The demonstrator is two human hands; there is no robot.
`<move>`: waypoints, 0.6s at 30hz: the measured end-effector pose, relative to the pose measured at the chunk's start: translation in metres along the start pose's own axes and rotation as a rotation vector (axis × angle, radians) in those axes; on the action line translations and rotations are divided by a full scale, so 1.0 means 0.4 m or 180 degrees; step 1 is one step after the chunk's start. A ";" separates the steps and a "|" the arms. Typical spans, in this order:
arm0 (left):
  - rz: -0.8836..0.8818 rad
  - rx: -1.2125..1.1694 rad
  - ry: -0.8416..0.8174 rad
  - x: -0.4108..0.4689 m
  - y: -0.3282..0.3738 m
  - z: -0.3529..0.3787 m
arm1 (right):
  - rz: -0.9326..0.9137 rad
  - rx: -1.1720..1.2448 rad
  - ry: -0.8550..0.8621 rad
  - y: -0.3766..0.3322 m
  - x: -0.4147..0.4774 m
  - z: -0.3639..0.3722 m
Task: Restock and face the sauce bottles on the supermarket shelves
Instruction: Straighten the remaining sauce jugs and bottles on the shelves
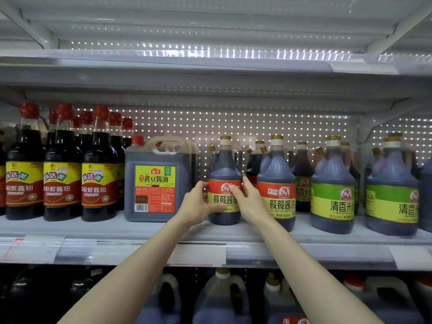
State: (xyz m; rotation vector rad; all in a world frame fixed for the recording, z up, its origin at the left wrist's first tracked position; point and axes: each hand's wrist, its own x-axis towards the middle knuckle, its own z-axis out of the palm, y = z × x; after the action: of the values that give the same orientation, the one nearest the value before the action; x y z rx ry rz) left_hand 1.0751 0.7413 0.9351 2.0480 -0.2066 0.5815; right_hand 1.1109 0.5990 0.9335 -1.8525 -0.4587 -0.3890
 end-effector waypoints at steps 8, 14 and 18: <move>0.0022 -0.0012 -0.0002 0.002 -0.008 0.004 | -0.0026 0.0058 -0.0044 0.008 0.004 0.004; -0.0017 -0.0159 -0.0071 0.001 -0.011 0.004 | -0.0013 0.0111 -0.0035 0.012 0.002 0.005; -0.0033 -0.0200 -0.0116 -0.001 -0.011 0.007 | -0.0037 0.0089 -0.0015 0.013 0.001 0.008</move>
State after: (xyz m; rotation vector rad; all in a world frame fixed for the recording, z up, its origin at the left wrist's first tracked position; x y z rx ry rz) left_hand 1.0771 0.7413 0.9304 1.9989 -0.2327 0.5250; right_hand 1.1140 0.6005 0.9285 -1.8246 -0.4761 -0.3843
